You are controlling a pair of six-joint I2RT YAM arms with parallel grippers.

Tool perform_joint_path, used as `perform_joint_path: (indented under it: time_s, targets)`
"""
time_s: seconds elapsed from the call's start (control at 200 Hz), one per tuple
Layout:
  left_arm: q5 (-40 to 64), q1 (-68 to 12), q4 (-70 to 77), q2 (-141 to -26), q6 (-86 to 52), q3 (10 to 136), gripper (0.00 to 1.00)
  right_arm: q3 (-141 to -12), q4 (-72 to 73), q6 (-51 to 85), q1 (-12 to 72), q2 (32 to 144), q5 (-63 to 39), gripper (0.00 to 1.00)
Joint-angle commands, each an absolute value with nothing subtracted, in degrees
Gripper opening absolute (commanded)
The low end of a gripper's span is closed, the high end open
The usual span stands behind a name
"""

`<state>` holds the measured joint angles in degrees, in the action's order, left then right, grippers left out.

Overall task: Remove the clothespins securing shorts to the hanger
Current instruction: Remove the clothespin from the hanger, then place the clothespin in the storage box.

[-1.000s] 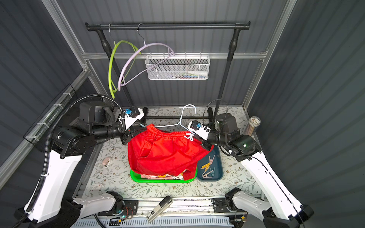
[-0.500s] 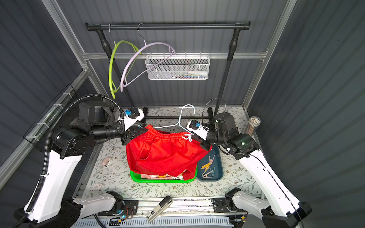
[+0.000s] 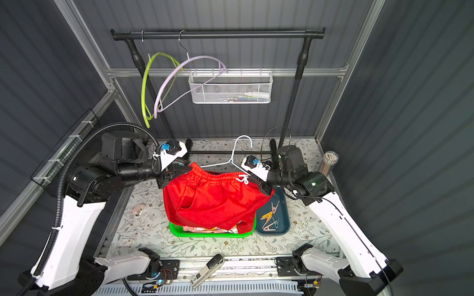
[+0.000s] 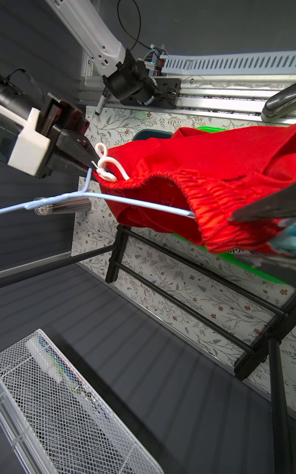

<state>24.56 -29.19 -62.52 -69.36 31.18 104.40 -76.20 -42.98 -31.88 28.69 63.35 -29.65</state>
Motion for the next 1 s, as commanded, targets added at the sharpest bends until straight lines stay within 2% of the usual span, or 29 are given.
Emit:
perform_joint_path:
  time_s: [0.0, 0.115, 0.29, 0.495, 0.65, 0.726, 0.816, 0.896, 0.996]
  targets:
    - [22.0, -29.2, -55.5, -68.0, 28.0, 103.6, 0.0, -78.0, -42.0, -30.4, 28.7, 63.7, -31.8, 0.0]
    - [14.8, -29.1, -46.3, -65.1, 21.4, 101.7, 0.0, -75.8, -41.0, -29.9, 28.8, 63.7, -30.8, 0.0]
    - [14.0, -29.2, -44.9, -67.0, 14.1, 105.6, 0.0, -72.8, -37.4, -28.0, 28.7, 63.7, -31.1, 0.0]
    - [18.5, -29.2, -43.5, -70.4, 8.6, 104.4, 0.0, -73.8, -33.8, -26.2, 28.8, 66.2, -26.5, 0.0]
    - [27.2, -30.0, -38.9, -70.7, 2.2, 99.4, 0.0, -77.7, -34.6, -25.9, 28.8, 68.8, -25.0, 0.0]
    - [26.4, -33.5, -35.3, -69.1, 0.0, 95.4, 0.0, -78.5, -34.6, -26.4, 28.8, 69.9, -23.0, 0.0]
    - [16.9, -42.4, -34.4, -68.5, 0.3, 92.8, 0.0, -79.6, -35.2, -26.9, 28.7, 71.5, -21.5, 0.0]
    - [13.8, -47.4, -34.5, -69.1, -0.6, 91.1, 0.0, -80.6, -35.7, -26.7, 28.7, 72.8, -21.1, 0.0]
    - [10.3, -52.5, -27.6, -67.2, -3.9, 84.0, 0.0, -79.9, -34.7, -25.8, 28.7, 72.5, -21.2, 0.0]
